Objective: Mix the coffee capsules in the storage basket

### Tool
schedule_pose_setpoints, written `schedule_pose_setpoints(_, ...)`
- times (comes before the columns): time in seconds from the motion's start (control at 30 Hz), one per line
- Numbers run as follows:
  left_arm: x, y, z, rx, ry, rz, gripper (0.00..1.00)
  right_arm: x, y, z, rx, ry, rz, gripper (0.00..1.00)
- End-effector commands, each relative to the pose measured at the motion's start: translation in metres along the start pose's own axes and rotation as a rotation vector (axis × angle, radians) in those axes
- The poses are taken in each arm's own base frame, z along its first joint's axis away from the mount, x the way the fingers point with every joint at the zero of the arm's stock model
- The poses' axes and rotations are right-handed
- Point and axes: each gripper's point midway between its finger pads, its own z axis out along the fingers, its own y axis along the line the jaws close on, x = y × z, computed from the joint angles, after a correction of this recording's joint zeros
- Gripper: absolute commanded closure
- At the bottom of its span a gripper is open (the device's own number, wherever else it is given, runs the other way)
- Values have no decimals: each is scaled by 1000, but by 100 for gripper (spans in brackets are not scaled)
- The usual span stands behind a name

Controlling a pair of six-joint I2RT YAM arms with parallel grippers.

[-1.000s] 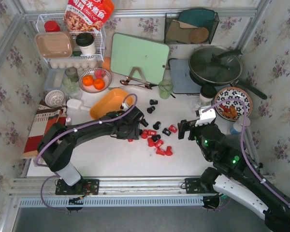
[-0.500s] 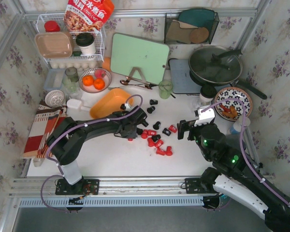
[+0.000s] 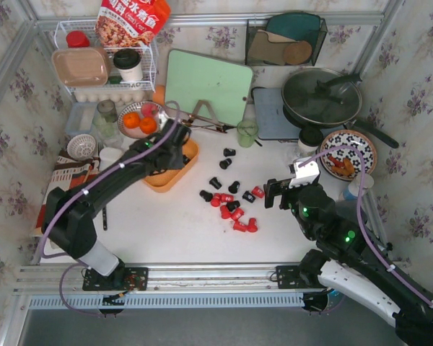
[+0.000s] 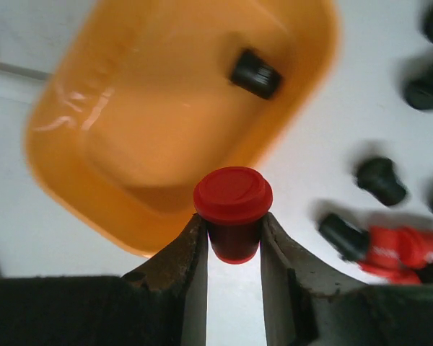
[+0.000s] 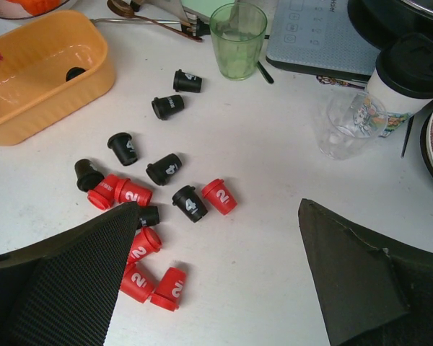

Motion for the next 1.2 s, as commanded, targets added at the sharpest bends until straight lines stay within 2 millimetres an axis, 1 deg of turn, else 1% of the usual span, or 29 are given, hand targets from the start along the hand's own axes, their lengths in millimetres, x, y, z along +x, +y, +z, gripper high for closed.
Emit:
schedule_pose_setpoints(0.0,-10,47,18,-79,40,31,74,-6,1,1,-1,-25,12,0)
schedule_pose_setpoints(0.13,-6,74,42,-108,97,-20,69,-6,1,2,1,-23,11,0)
schedule_pose_setpoints(0.17,-4,79,46,-111,107,-30,65,-6,1,2,2,-23,11,0)
schedule_pose_setpoints(0.27,0,81,53,-104,114,-36,55,-4,2,3,1,-16,7,0)
schedule_pose_setpoints(0.3,0,81,54,-102,109,-34,53,-4,2,4,1,-14,6,0)
schedule_pose_setpoints(0.43,-1,85,57,-113,99,-39,48,-2,3,6,1,-5,-1,0)
schedule_pose_setpoints(0.53,-4,84,53,-102,87,-43,46,-2,4,6,0,-4,-2,0)
schedule_pose_setpoints(0.57,-5,82,50,-85,81,-47,37,-2,4,6,1,-4,-2,0)
schedule_pose_setpoints(0.6,-7,77,46,-57,69,-49,27,-2,4,6,2,-4,-2,0)
schedule_pose_setpoints(0.63,-10,72,42,-27,53,-53,22,-2,3,6,3,-3,-2,0)
schedule_pose_setpoints(0.7,-13,59,31,26,23,-51,19,-1,4,7,4,0,-4,0)
schedule_pose_setpoints(0.8,-11,37,16,86,-14,-16,19,0,4,8,5,4,-7,0)
schedule_pose_setpoints(0.87,-6,19,7,136,-30,22,19,-1,4,8,4,4,-7,0)
schedule_pose_setpoints(0.93,2,-2,3,197,-23,58,19,-1,4,8,5,4,-7,0)
schedule_pose_setpoints(1.07,19,-31,3,285,19,87,23,-1,4,8,3,2,-6,0)
schedule_pose_setpoints(1.17,31,-48,6,308,61,107,25,-1,4,7,4,2,-6,0)
